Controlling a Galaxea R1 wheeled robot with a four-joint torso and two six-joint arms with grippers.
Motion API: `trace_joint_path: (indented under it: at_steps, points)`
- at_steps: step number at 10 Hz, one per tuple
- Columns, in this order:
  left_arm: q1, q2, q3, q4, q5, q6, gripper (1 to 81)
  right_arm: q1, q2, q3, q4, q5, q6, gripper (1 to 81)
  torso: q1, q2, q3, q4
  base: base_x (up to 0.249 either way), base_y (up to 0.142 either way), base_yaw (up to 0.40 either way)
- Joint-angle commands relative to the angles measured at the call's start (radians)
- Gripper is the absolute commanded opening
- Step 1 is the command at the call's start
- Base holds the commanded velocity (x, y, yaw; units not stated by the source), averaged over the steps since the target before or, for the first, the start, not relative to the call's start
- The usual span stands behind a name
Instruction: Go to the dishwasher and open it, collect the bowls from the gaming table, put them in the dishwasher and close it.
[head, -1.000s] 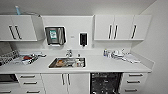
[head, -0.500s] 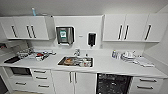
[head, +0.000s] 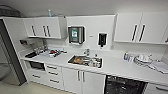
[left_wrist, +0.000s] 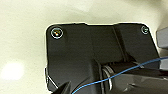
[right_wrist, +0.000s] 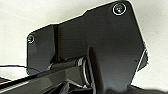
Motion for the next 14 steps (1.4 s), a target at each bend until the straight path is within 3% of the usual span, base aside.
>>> trace_joint_path:
  at_steps: [1,3,9,11,12,14]
  points:
    - [-0.061,-0.014,-0.009,0.009,0.046,0.004,81.1,0.054,0.017,0.003,-0.003,-0.047,-0.002,81.1,0.0,0.0,0.0,0.0,0.0,0.0,0.343]
    - [-0.061,-0.011,-0.009,0.007,0.046,0.017,81.1,0.055,0.018,0.002,-0.003,-0.047,-0.002,81.1,0.0,0.0,0.0,0.0,0.0,0.0,0.342]
    - [-0.055,-0.022,-0.011,-0.005,0.041,0.016,81.1,0.047,0.001,-0.004,-0.003,-0.061,-0.007,81.1,0.0,0.0,0.0,0.0,0.0,0.0,0.342]
    - [-0.055,-0.02,-0.011,-0.006,0.041,0.014,81.1,0.026,-0.011,0.009,-0.006,-0.033,-0.011,81.1,0.0,0.0,0.0,0.0,0.0,0.0,0.342]
    - [-0.055,-0.019,-0.011,-0.006,0.041,0.016,81.1,0.014,-0.04,0.038,0.0,0.019,-0.011,81.1,0.0,0.0,0.0,0.0,0.0,0.0,0.342]
    - [-0.055,-0.028,-0.011,-0.008,0.041,0.014,81.1,0.003,-0.164,0.251,0.0,0.084,-0.01,81.1,0.0,0.0,0.0,0.0,0.0,0.0,0.343]
